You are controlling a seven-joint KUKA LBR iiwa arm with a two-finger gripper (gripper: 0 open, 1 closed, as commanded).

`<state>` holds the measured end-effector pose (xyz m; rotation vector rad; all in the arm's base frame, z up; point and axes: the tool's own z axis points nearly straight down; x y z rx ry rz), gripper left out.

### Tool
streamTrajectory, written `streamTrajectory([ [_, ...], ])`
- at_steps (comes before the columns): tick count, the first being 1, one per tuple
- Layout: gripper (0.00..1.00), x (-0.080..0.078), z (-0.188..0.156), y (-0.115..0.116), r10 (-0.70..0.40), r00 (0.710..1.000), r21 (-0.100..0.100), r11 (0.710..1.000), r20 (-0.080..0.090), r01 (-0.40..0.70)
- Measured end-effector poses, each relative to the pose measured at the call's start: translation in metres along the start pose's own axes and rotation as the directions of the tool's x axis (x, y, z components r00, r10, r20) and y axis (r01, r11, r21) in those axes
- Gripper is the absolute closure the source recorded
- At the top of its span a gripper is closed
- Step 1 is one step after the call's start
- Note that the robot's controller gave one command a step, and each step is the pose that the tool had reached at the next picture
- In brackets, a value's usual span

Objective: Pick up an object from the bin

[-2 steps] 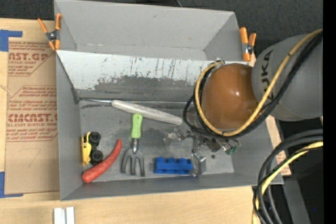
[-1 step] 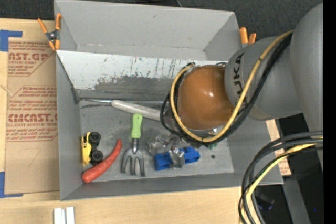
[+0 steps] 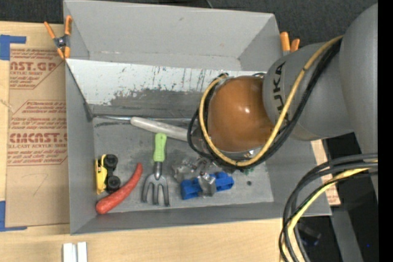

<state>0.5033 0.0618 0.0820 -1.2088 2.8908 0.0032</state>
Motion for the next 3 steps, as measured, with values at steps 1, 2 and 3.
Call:
streamTrajectory([
  [1, 1.0, 0.0, -0.081, 0.006, 0.02, 1.0, -0.003, 1.0, -0.003, -0.02],
  [2, 1.0, -0.006, -0.095, 0.0, 0.021, 1.0, -0.001, 1.0, 0.001, -0.021],
  [3, 1.0, -0.013, -0.184, -0.001, -0.025, 1.0, -0.002, 1.0, 0.001, 0.025],
])
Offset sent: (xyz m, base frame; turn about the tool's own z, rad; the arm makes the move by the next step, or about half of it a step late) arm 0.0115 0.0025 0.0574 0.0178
